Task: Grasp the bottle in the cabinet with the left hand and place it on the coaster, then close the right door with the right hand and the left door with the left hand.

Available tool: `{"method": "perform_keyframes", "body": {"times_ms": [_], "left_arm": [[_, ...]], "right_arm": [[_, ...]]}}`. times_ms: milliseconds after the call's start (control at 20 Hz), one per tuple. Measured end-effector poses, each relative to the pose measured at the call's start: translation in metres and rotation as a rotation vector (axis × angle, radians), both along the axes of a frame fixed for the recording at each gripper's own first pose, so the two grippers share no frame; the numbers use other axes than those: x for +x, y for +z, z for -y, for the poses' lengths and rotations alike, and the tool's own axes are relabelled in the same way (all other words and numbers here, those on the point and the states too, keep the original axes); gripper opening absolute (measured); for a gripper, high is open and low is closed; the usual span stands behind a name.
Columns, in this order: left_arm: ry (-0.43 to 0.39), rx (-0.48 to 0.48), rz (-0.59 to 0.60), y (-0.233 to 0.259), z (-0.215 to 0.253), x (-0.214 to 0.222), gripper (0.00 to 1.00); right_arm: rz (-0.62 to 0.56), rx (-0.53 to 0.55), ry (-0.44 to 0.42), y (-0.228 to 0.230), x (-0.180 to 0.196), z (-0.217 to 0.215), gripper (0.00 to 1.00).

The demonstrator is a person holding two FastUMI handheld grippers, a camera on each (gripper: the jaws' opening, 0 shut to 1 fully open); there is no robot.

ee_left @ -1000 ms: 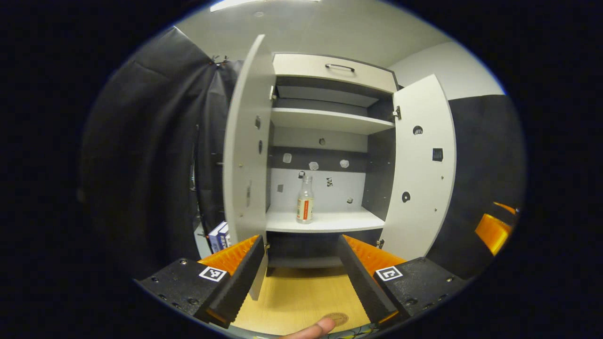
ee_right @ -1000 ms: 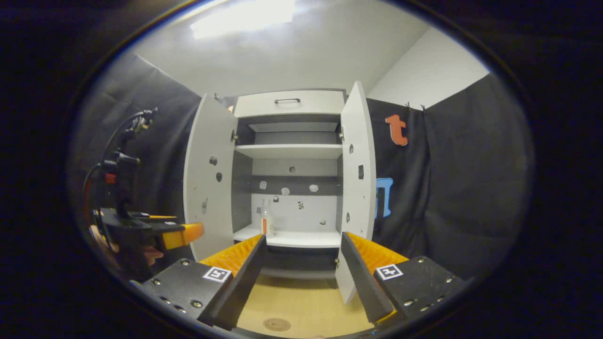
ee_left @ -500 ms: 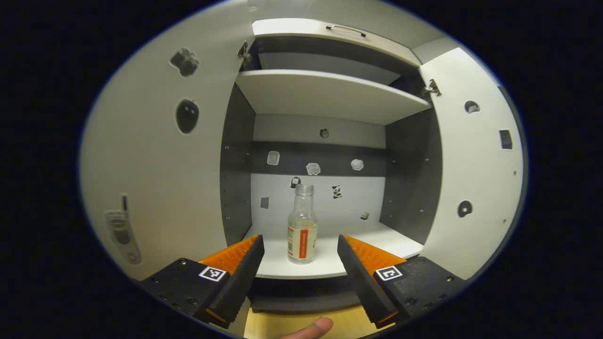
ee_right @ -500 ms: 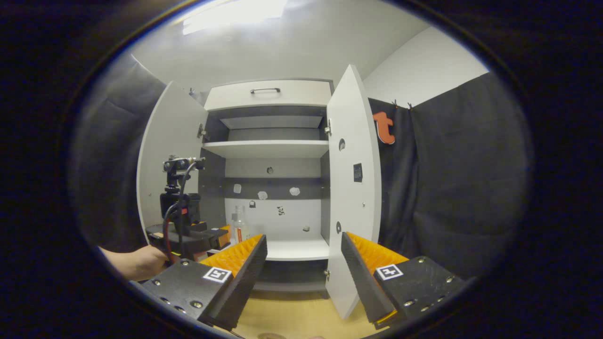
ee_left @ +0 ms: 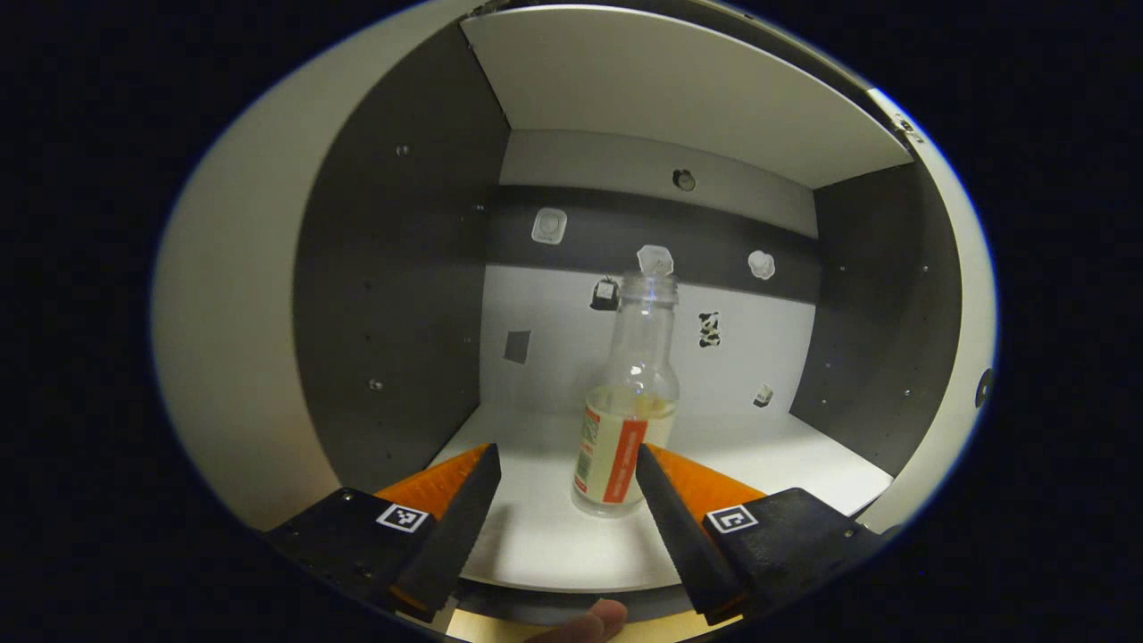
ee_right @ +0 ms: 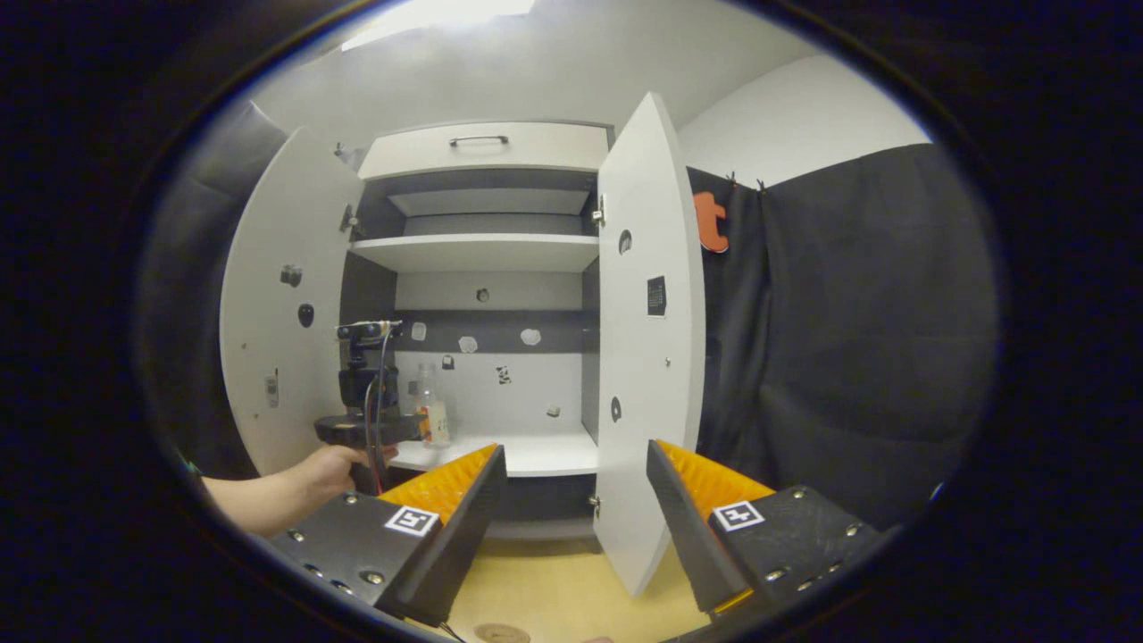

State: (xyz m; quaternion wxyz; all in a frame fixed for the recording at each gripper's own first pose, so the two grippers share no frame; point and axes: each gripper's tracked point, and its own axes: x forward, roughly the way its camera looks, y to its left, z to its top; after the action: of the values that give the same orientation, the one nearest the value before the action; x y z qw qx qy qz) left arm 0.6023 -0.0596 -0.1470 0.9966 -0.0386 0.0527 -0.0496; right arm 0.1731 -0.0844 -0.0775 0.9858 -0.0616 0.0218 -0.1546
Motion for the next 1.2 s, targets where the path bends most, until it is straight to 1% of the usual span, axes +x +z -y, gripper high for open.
{"method": "perform_keyframes", "body": {"times_ms": [50, 200, 250, 300, 450, 500, 550, 600, 650, 700, 800, 900, 1050, 1100, 1200], "left_arm": [[-0.002, -0.014, 0.006, 0.000, 0.004, 0.006, 0.97], [-0.056, -0.020, 0.002, 0.002, 0.026, 0.016, 0.97], [-0.061, -0.013, 0.017, 0.007, 0.030, 0.023, 0.97], [-0.046, -0.004, 0.026, 0.009, 0.030, 0.032, 0.96], [-0.018, -0.006, 0.013, 0.010, 0.032, 0.059, 0.97], [-0.038, 0.004, -0.006, 0.007, 0.035, 0.063, 0.97], [-0.059, 0.009, -0.013, 0.012, 0.039, 0.051, 0.97], [-0.074, -0.010, -0.027, 0.010, 0.043, 0.054, 0.81], [-0.101, -0.042, -0.010, 0.017, 0.048, 0.040, 0.82], [-0.127, -0.060, 0.009, 0.026, 0.053, 0.026, 0.80], [-0.157, -0.045, 0.050, 0.041, 0.055, -0.012, 0.80], [-0.228, -0.047, 0.080, 0.047, 0.069, -0.054, 0.79], [-0.303, -0.057, 0.069, 0.030, 0.082, -0.115, 0.79], [-0.326, -0.041, 0.069, 0.022, 0.085, -0.136, 0.79], [-0.326, 0.012, 0.098, 0.005, 0.086, -0.168, 0.80]], "right_arm": [[-0.004, -0.003, -0.009, -0.002, 0.000, 0.001, 0.96], [-0.016, 0.001, -0.015, -0.004, 0.003, -0.001, 0.96], [-0.020, 0.004, -0.016, -0.004, 0.004, -0.001, 0.96], [-0.021, 0.002, -0.019, -0.003, 0.004, 0.001, 0.96], [-0.027, -0.012, -0.037, -0.007, 0.003, 0.007, 0.96], [-0.026, -0.013, -0.044, -0.010, 0.000, 0.009, 0.96], [-0.026, -0.012, -0.046, -0.013, -0.004, 0.009, 0.96], [-0.028, -0.005, -0.049, -0.016, -0.008, 0.010, 0.96], [-0.034, 0.003, -0.053, -0.020, -0.013, 0.011, 0.96], [-0.036, 0.011, -0.058, -0.023, -0.018, 0.014, 0.96], [-0.033, 0.030, -0.065, -0.024, -0.032, 0.018, 0.96], [-0.027, 0.046, -0.075, -0.023, -0.046, 0.027, 0.96], [-0.032, 0.057, -0.075, -0.022, -0.069, 0.040, 0.96], [-0.033, 0.055, -0.075, -0.022, -0.076, 0.046, 0.96], [-0.033, 0.045, -0.073, -0.022, -0.090, 0.054, 0.96]]}}
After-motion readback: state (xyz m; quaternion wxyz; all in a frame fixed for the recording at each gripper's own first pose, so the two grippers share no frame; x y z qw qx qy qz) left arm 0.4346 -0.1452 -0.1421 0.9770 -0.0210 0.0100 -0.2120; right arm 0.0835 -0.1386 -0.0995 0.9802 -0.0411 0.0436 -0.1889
